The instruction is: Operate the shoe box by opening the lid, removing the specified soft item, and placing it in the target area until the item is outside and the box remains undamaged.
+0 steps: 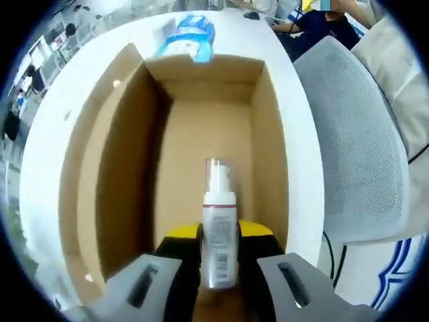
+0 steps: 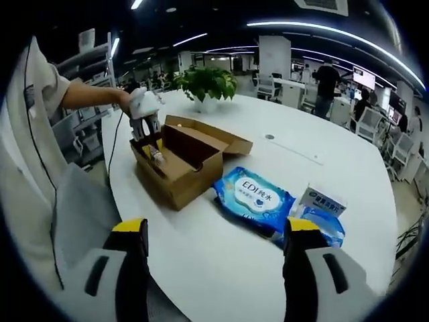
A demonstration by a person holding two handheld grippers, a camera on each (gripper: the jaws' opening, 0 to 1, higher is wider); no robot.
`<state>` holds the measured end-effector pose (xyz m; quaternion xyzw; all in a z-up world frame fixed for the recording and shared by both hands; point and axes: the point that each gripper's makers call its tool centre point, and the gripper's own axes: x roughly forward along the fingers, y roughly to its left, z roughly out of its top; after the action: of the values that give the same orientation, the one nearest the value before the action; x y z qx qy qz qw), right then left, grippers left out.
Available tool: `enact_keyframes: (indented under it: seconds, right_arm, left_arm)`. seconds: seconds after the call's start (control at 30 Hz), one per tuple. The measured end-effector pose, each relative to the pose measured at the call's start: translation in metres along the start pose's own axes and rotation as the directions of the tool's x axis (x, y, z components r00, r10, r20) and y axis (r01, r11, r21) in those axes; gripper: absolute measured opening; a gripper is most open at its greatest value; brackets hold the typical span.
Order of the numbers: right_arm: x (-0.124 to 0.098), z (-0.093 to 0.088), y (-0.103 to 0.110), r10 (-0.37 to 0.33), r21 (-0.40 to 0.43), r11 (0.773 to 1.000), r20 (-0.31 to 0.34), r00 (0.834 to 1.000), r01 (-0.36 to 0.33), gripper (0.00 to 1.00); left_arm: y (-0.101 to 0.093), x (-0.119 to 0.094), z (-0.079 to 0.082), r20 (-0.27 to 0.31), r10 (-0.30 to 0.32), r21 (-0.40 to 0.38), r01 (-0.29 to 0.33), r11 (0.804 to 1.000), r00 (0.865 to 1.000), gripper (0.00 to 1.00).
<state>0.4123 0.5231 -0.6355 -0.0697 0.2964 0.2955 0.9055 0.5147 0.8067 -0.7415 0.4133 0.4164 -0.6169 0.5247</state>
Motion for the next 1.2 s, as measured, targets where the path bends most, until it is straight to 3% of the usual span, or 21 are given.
enact_keyframes:
  seconds: [0.53, 0.97, 1.2]
  right_arm:
    - [0.021, 0.017, 0.037, 0.110, -0.079, 0.991, 0.014, 0.994, -0.109, 0.61]
    - [0.036, 0.027, 0.068, 0.194, -0.115, 0.975, 0.033, 0.980, -0.189, 0.46]
    - [0.045, 0.034, 0.086, 0.246, -0.147, 0.960, 0.045, 0.968, -0.237, 0.40]
  left_arm:
    - [-0.024, -0.027, 0.059, 0.147, 0.013, 0.086, -0.026, 0.996, 0.989, 0.17]
    - [-0.047, -0.038, 0.103, 0.237, -0.028, 0.193, -0.019, 0.981, 0.971, 0.17]
    - [-0.061, -0.040, 0.117, 0.258, -0.065, 0.231, 0.003, 0.973, 0.964, 0.17]
